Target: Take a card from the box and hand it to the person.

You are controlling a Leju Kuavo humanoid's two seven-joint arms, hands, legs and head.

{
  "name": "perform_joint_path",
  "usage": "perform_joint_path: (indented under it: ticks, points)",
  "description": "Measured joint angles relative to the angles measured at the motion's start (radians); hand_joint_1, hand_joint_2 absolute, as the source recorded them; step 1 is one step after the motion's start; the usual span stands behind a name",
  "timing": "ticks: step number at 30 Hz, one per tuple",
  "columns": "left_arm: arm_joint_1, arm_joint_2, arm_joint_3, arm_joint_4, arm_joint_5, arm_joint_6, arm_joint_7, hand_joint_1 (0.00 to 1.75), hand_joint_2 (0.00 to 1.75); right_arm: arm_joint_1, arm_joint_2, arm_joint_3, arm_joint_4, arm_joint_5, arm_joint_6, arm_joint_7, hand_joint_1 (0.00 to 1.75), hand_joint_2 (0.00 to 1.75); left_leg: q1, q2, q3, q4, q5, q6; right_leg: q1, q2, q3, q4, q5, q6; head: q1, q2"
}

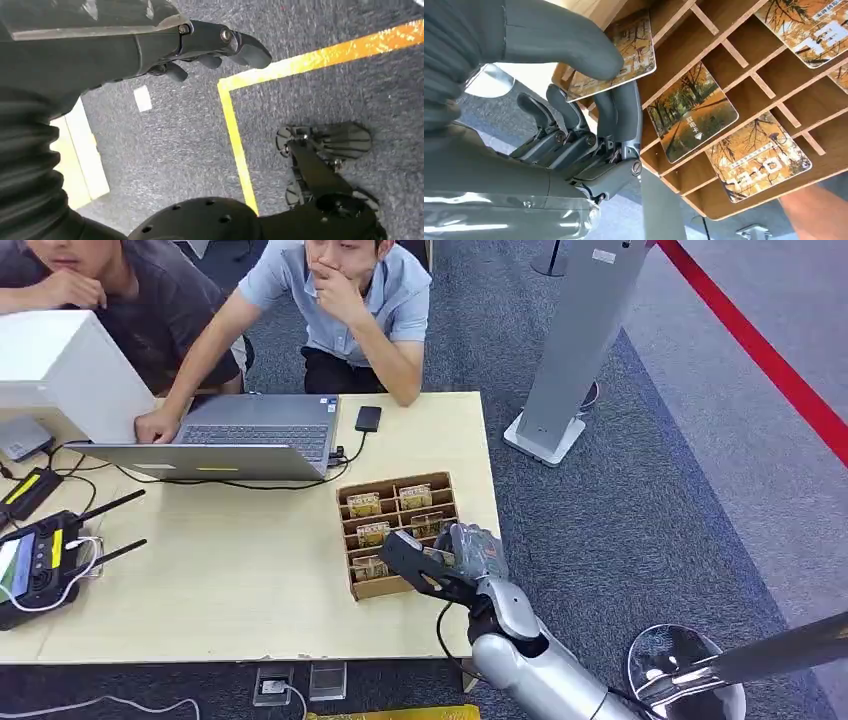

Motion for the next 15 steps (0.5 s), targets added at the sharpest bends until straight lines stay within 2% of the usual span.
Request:
perform_joint_path:
  ticks: [9,15]
  points:
    - [0.0,0.0,0.0,0.0,0.007,-0.005,0.001,0.0,1.75,0.002,-0.003,0.0,-0.012,0.031,-0.024,-0.019,1.59,1.75,0.0,0.0,0.0,0.0,0.0,0.0,0.0,0.0,0.0,0.0,0.0,0.0,0.0,0.0]
    - [0.002,0.0,0.0,0.0,0.016,-0.014,0.003,0.0,1.75,0.019,-0.028,-0.008,-0.137,0.065,-0.04,-0.017,1.59,1.75,0.0,0.0,0.0,0.0,0.0,0.0,0.0,0.0,0.0,0.0,0.0,0.0,0.0,0.0]
